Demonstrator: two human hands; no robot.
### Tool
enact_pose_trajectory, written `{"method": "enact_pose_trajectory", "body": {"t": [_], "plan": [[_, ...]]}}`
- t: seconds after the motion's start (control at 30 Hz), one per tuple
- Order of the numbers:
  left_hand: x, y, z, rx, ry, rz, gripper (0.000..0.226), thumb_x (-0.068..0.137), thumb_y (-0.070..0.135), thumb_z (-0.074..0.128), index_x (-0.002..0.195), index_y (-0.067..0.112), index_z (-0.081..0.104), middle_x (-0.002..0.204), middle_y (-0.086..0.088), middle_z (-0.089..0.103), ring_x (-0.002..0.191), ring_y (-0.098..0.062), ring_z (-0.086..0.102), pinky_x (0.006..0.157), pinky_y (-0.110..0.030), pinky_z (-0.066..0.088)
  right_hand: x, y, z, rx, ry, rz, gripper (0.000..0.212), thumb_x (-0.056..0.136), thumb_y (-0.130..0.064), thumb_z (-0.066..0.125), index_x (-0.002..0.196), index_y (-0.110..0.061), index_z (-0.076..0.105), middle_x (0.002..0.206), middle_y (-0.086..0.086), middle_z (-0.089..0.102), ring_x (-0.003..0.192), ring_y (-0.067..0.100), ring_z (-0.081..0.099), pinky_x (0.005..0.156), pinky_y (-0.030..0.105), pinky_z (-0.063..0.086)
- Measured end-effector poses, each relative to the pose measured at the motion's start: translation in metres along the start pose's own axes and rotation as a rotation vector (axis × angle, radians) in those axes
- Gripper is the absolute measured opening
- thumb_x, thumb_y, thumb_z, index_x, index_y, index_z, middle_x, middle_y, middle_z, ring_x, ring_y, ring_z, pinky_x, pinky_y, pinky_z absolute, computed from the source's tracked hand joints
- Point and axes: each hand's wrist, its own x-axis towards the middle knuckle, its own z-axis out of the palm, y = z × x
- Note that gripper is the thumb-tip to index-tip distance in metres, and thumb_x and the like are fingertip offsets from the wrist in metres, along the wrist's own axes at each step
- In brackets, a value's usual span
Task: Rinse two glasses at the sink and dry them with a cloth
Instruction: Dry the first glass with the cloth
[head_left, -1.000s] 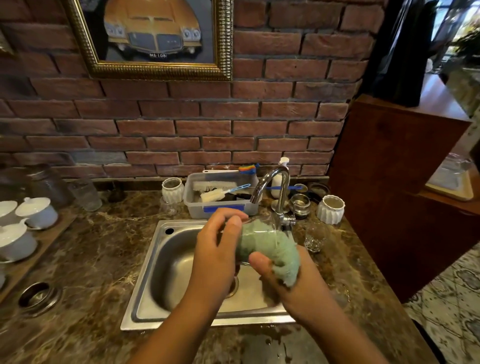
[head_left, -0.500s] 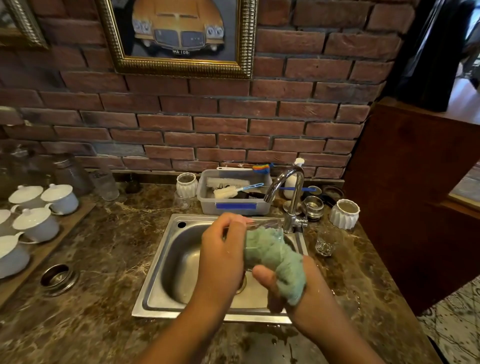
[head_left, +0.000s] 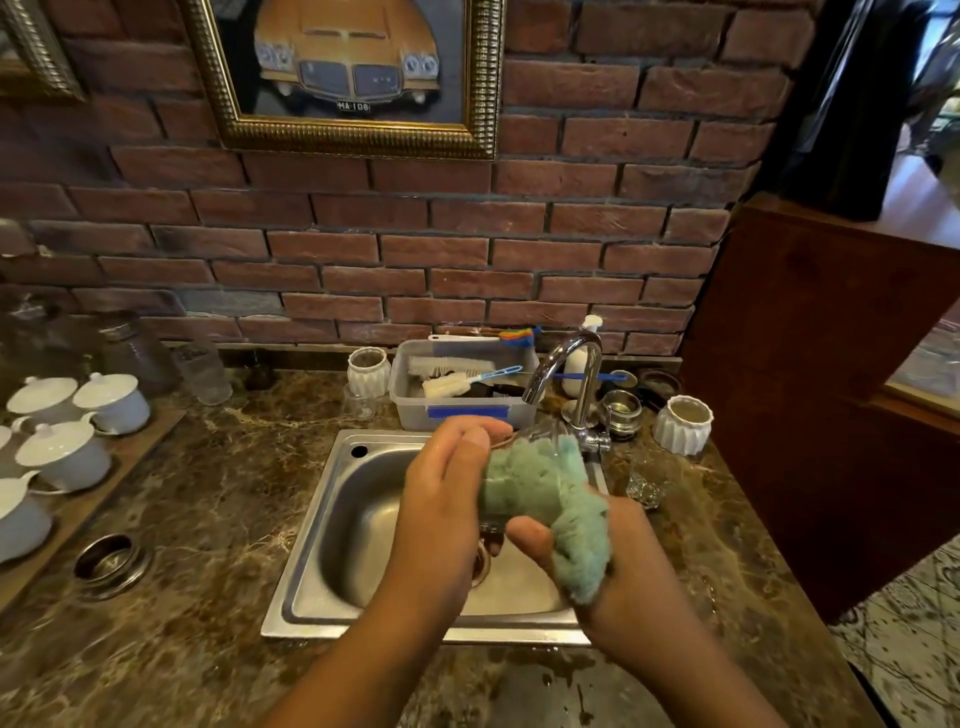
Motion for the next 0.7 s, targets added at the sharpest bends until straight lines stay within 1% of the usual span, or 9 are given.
{"method": "enact_pose_trajectory", "body": {"t": [0.07, 0.13, 0.2, 0.27, 0.37, 0.43, 0.53, 0.63, 0.7], "plan": [[0.005, 0.007, 0.001, -0.294, 0.024, -0.437, 0.025, 0.097, 0.035, 0.059, 0.094, 0.013, 0.071, 0.072, -0.005, 0.070, 0.050, -0.013, 0.063, 0.035, -0.022, 0.038, 0.003, 0.011, -0.004, -0.331, -0.033, -0.173, 0.025, 0.079, -0.069, 0.060, 0.103, -0.059, 0.063, 0.104, -0.037, 0.065, 0.102, -0.013, 0.059, 0.085, 0.012, 0.051], [0.007, 0.014, -0.003, -0.417, -0.017, -0.703, 0.032, 0.090, 0.038, 0.067, 0.092, 0.006, 0.071, 0.064, -0.007, 0.069, 0.043, -0.015, 0.061, 0.031, -0.021, 0.038, 0.001, 0.022, -0.008, -0.583, -0.047, -0.385, 0.019, 0.085, -0.041, 0.070, 0.104, -0.038, 0.071, 0.104, -0.021, 0.069, 0.105, -0.004, 0.058, 0.089, 0.018, 0.052], [0.008, 0.019, -0.005, -0.400, -0.073, -0.749, 0.034, 0.087, 0.038, 0.070, 0.089, 0.004, 0.071, 0.061, -0.008, 0.068, 0.041, -0.017, 0.061, 0.029, -0.021, 0.038, -0.001, 0.022, -0.010, -0.580, -0.063, -0.436, 0.015, 0.089, -0.034, 0.068, 0.102, -0.028, 0.072, 0.103, -0.015, 0.070, 0.106, -0.001, 0.057, 0.090, 0.015, 0.050], [0.008, 0.019, -0.003, -0.361, -0.047, -0.687, 0.033, 0.090, 0.038, 0.068, 0.090, 0.005, 0.070, 0.056, -0.005, 0.065, 0.037, -0.015, 0.057, 0.028, -0.018, 0.033, -0.002, 0.019, -0.008, -0.528, -0.055, -0.417, 0.016, 0.092, -0.040, 0.062, 0.101, -0.030, 0.071, 0.100, -0.023, 0.067, 0.104, -0.009, 0.054, 0.090, 0.008, 0.046], [0.006, 0.011, 0.003, -0.334, 0.057, -0.449, 0.029, 0.096, 0.035, 0.060, 0.091, 0.008, 0.069, 0.059, -0.006, 0.066, 0.045, -0.016, 0.059, 0.040, -0.022, 0.039, -0.004, 0.011, -0.002, -0.358, -0.015, -0.247, 0.026, 0.091, -0.056, 0.056, 0.109, -0.039, 0.064, 0.100, -0.038, 0.057, 0.105, -0.019, 0.052, 0.090, 0.000, 0.040], [0.001, 0.008, 0.004, -0.243, 0.100, -0.208, 0.026, 0.097, 0.032, 0.058, 0.088, 0.010, 0.070, 0.070, -0.006, 0.071, 0.062, -0.018, 0.068, 0.053, -0.031, 0.048, -0.009, 0.005, 0.003, -0.078, 0.026, -0.085, 0.022, 0.085, -0.052, 0.068, 0.107, -0.047, 0.066, 0.093, -0.028, 0.068, 0.094, -0.012, 0.064, 0.082, 0.006, 0.048], [-0.007, 0.003, -0.004, 0.136, 0.093, 0.325, 0.027, 0.091, 0.037, 0.053, 0.090, 0.015, 0.068, 0.081, 0.002, 0.071, 0.074, -0.011, 0.069, 0.057, -0.026, 0.054, -0.013, -0.002, 0.011, 0.387, 0.058, 0.106, 0.028, 0.080, -0.046, 0.076, 0.100, -0.026, 0.073, 0.085, -0.001, 0.077, 0.066, 0.010, 0.070, 0.061, 0.029, 0.058], [-0.001, -0.005, -0.019, 0.517, -0.014, 0.800, 0.027, 0.091, 0.030, 0.051, 0.098, 0.008, 0.066, 0.093, 0.000, 0.066, 0.088, -0.012, 0.064, 0.073, -0.025, 0.053, -0.014, -0.001, 0.013, 0.884, 0.122, 0.252, 0.058, 0.062, -0.048, 0.089, 0.109, -0.018, 0.074, 0.113, 0.018, 0.073, 0.099, 0.035, 0.072, 0.089, 0.052, 0.054], [0.004, -0.007, -0.024, 0.569, -0.062, 0.878, 0.029, 0.091, 0.027, 0.051, 0.100, 0.004, 0.066, 0.097, -0.003, 0.064, 0.093, -0.011, 0.063, 0.078, -0.024, 0.051, -0.012, -0.002, 0.012, 0.997, 0.098, 0.267, 0.062, 0.059, -0.040, 0.093, 0.112, -0.015, 0.073, 0.120, 0.021, 0.070, 0.114, 0.040, 0.065, 0.103, 0.058, 0.046]]}}
